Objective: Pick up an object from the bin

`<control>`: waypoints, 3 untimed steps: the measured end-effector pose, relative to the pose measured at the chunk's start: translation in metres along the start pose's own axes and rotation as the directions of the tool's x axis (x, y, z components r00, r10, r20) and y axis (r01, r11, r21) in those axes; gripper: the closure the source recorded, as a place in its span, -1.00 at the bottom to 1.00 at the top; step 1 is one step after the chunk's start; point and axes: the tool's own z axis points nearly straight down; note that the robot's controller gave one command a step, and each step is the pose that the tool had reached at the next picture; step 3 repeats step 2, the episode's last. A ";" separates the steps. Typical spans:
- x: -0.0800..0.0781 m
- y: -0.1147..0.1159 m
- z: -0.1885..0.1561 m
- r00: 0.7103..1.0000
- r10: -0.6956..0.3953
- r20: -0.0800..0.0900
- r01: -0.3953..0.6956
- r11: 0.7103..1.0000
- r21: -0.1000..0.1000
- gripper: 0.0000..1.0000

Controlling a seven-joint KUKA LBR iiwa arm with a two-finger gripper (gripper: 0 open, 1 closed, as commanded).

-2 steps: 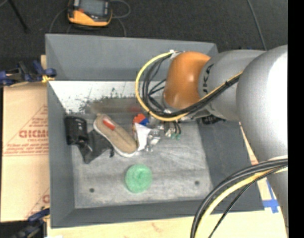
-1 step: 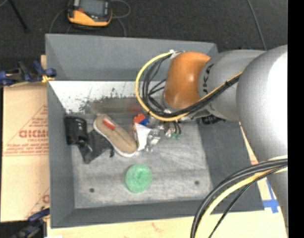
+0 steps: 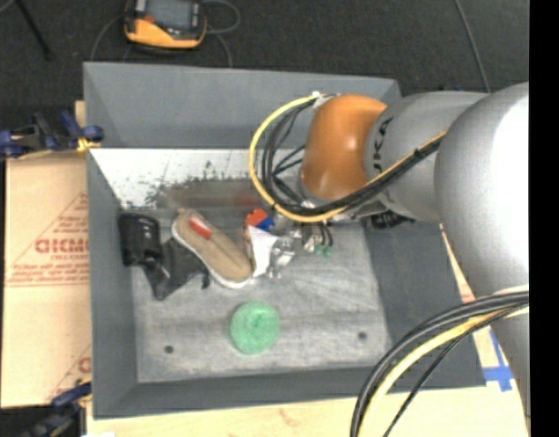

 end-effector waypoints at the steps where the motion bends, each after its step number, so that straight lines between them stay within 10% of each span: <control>1: 0.000 0.000 0.000 1.000 0.000 0.000 0.000 1.000 0.000 1.00; 3: 0.000 0.000 0.000 1.000 -0.001 0.000 0.001 1.000 0.000 1.00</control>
Offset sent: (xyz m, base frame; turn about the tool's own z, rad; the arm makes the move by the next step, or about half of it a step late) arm -0.0002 -0.0001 0.0634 0.0000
